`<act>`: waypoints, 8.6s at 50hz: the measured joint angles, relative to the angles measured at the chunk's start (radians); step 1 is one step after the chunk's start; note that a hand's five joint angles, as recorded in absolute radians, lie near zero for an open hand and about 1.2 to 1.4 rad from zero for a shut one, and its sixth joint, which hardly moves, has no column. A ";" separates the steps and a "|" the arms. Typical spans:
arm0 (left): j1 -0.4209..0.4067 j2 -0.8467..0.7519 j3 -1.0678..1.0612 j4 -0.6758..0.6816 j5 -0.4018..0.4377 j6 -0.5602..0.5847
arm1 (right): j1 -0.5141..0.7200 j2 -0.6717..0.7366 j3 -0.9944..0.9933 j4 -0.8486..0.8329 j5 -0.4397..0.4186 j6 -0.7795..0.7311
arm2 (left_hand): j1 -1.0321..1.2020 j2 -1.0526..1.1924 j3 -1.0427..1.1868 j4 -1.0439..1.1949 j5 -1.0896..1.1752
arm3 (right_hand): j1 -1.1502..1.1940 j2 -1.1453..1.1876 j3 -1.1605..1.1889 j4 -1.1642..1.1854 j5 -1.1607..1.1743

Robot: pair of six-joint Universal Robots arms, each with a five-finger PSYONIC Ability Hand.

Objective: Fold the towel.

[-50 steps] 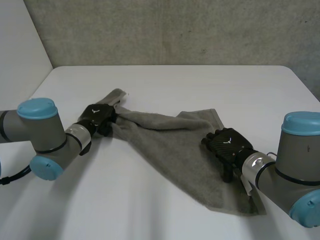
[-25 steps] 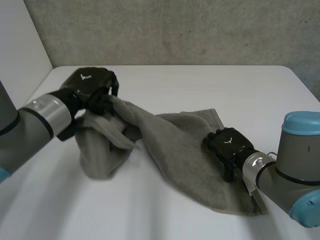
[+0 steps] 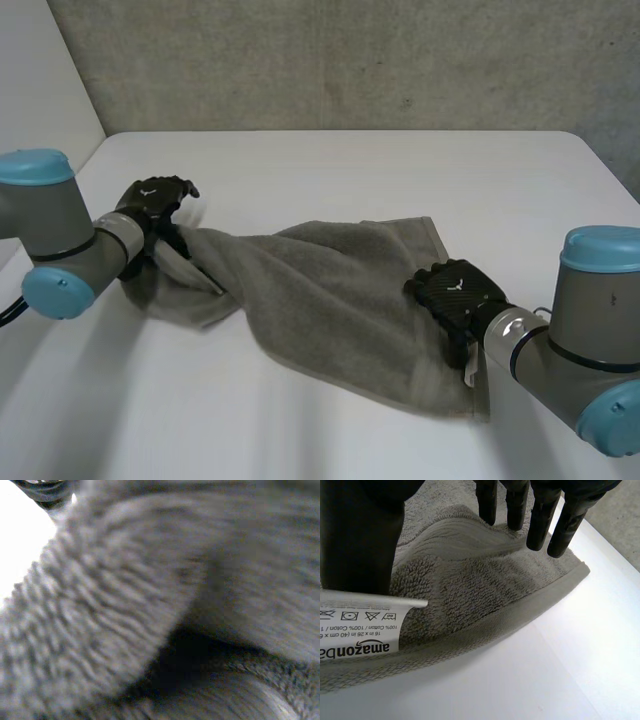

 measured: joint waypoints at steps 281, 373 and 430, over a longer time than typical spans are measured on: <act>0.111 0.302 -0.493 0.303 0.340 -0.444 | -0.192 -0.111 -0.059 -0.125 -0.145 0.124 | 1.005 1.041 1.047 1.069 1.063 | 1.099 1.053 1.080 1.068 1.107; 0.023 0.505 -0.977 0.403 0.207 0.452 | -0.293 -0.130 0.020 0.013 -0.140 0.111 | 0.548 0.560 0.555 0.552 0.576 | 1.099 1.053 1.092 1.068 1.107; 0.184 0.956 -0.776 0.052 0.326 0.013 | -0.401 -0.410 -0.264 0.666 -0.259 -0.029 | 0.996 1.039 1.042 1.060 1.057 | 1.099 1.053 1.092 1.077 1.107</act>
